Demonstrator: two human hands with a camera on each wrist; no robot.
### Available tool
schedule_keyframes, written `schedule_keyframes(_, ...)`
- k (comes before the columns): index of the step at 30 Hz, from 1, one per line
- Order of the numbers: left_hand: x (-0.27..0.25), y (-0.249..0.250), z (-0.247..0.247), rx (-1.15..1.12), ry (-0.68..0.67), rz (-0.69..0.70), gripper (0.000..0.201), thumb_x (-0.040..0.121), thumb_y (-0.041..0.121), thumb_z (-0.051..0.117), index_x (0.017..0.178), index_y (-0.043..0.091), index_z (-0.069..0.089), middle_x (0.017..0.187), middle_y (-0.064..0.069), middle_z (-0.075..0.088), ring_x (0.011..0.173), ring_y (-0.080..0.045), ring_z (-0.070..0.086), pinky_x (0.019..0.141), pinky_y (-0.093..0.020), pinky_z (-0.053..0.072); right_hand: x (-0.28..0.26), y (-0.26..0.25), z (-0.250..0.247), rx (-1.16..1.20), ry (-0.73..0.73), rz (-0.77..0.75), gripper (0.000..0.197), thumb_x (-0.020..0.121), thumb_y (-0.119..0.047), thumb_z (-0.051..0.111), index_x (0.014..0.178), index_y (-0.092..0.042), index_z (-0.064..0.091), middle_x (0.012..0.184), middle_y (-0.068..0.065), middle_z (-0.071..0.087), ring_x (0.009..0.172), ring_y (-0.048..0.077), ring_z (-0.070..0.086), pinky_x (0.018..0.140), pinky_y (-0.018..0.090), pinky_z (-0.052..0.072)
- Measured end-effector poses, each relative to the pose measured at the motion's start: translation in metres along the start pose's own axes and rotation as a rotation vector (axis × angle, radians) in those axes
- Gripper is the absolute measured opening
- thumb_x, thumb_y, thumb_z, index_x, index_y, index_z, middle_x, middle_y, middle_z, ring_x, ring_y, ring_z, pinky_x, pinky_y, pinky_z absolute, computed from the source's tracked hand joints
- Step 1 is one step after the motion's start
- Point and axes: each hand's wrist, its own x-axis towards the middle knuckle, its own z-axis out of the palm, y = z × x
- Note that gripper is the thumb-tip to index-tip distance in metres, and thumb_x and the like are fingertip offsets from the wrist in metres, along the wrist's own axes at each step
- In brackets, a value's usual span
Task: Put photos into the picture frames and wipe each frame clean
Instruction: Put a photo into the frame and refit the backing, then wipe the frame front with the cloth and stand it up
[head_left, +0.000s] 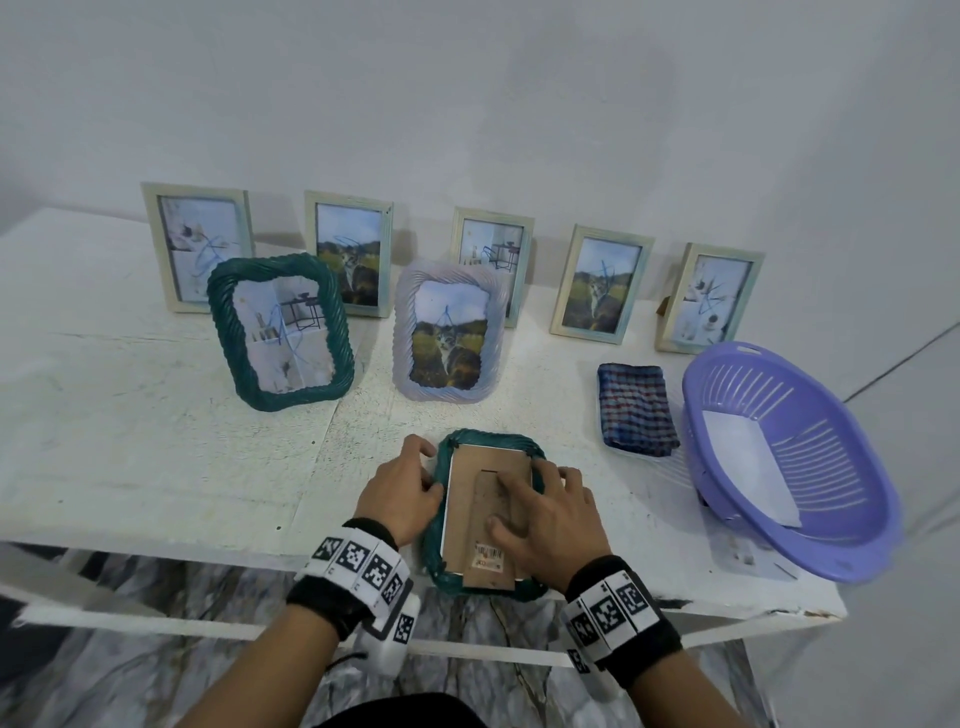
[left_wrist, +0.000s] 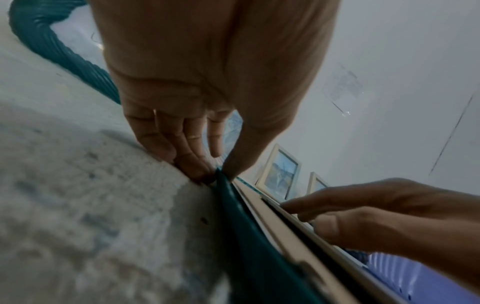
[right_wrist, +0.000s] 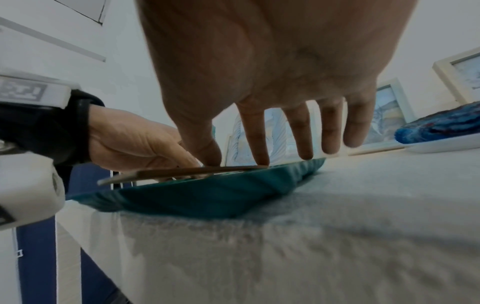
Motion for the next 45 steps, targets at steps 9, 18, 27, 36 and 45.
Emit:
schedule_keyframes(9, -0.025, 0.031, -0.033, -0.201, 0.212, 0.017, 0.038, 0.088, 0.016, 0.062, 0.122, 0.022, 0.045, 0.083, 0.004, 0.063, 0.083, -0.023, 0.064, 0.079, -0.033, 0.051, -0.008, -0.023, -0.004, 0.660, 0.109, -0.084, 0.031, 0.085, -0.054, 0.049, 0.106, -0.034, 0.059, 0.105, -0.013, 0.058, 0.098, 0.008, 0.050, 0.083, 0.023, 0.043)
schedule_keyframes(18, -0.038, 0.060, -0.014, -0.615, -0.106, 0.322, 0.026, 0.099, 0.007, 0.048, 0.122, 0.017, 0.055, 0.110, -0.001, 0.070, 0.102, -0.011, 0.067, 0.093, -0.027, 0.051, -0.045, 0.011, -0.037, 1.485, 0.092, 0.247, 0.035, 0.097, -0.036, 0.047, 0.107, -0.009, 0.066, 0.102, 0.007, 0.071, 0.094, 0.021, 0.068, 0.067, 0.032, 0.056)
schedule_keyframes(27, -0.009, -0.007, 0.022, 0.052, -0.111, 0.401, 0.058, 0.087, 0.056, 0.033, 0.133, 0.028, 0.054, 0.141, 0.004, 0.047, 0.128, -0.015, 0.043, 0.102, -0.026, 0.029, -0.046, 0.058, -0.002, 1.327, 0.254, 0.400, 0.022, 0.099, -0.011, 0.048, 0.098, -0.013, 0.070, 0.093, 0.010, 0.071, 0.088, 0.028, 0.065, 0.070, 0.044, 0.058)
schedule_keyframes(36, -0.002, -0.039, 0.018, 0.121, -0.003, 0.427, 0.059, 0.085, 0.063, 0.034, 0.133, 0.034, 0.052, 0.143, 0.012, 0.043, 0.131, -0.013, 0.038, 0.107, -0.040, 0.028, -0.010, 0.041, 0.011, 0.639, 0.180, 0.384, 0.020, 0.093, -0.018, 0.053, 0.097, -0.010, 0.070, 0.089, 0.005, 0.071, 0.080, 0.017, 0.061, 0.068, 0.024, 0.042)
schedule_keyframes(45, 0.001, -0.046, 0.023, 0.130, 0.047, 0.406, 0.055, 0.086, 0.059, 0.029, 0.135, 0.040, 0.045, 0.150, 0.018, 0.033, 0.136, -0.005, 0.026, 0.103, -0.027, 0.015, 0.009, 0.044, -0.015, 0.266, 0.072, 0.302, 0.027, 0.092, -0.038, 0.051, 0.100, -0.017, 0.065, 0.098, 0.003, 0.065, 0.088, 0.020, 0.060, 0.072, 0.028, 0.047)
